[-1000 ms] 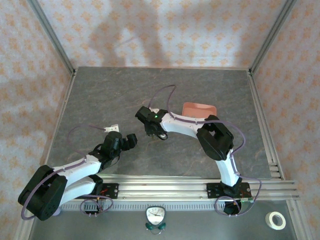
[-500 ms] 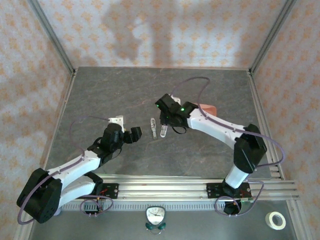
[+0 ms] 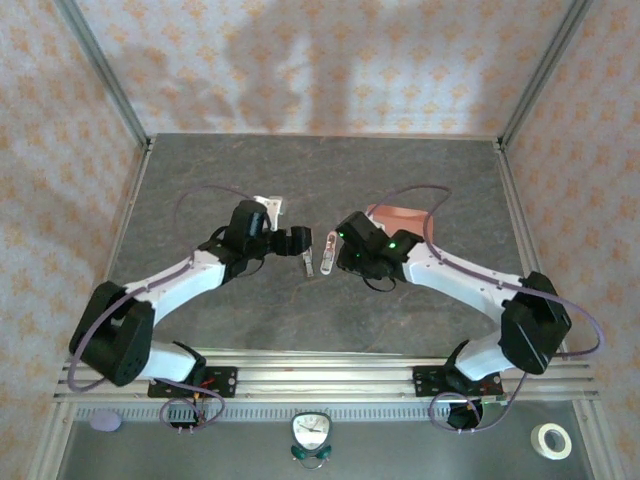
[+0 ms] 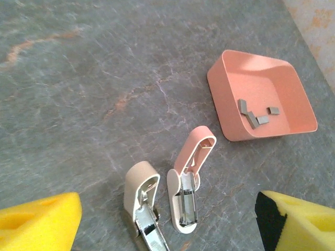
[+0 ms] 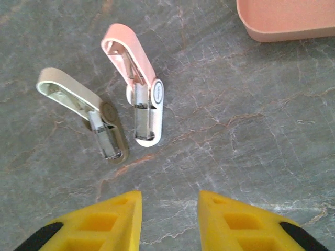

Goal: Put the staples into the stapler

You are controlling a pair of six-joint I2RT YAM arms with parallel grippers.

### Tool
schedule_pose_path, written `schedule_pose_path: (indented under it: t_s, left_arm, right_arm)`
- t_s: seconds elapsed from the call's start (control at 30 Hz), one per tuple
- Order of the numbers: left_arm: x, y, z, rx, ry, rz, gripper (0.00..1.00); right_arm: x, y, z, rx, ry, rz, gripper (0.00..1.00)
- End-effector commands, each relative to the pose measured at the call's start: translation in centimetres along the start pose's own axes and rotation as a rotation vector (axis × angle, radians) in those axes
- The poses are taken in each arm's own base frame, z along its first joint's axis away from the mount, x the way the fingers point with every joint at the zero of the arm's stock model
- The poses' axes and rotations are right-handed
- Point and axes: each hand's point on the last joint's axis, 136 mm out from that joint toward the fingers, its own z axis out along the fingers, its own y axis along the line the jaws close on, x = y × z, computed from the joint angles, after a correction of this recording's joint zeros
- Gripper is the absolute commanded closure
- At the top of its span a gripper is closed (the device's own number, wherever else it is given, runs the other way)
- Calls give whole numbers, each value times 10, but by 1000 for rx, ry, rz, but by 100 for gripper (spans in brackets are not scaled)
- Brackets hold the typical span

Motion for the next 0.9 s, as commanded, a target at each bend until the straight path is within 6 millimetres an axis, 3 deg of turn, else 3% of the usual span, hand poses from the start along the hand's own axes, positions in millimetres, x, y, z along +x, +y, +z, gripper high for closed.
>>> schedule_pose_path:
  t_s: [0.0, 0.63, 0.87]
  left_arm:
    - [2, -6, 9, 36, 77, 23, 14]
    - [13, -7, 55, 98, 220, 185, 25]
    - [17, -19, 54, 165, 237, 245, 37]
  right_arm:
    - [-8, -1, -8, -20, -51, 22, 66]
    - [-5, -13, -21, -65, -95, 59, 63]
    - [-6, -17, -24, -62, -109, 67, 63]
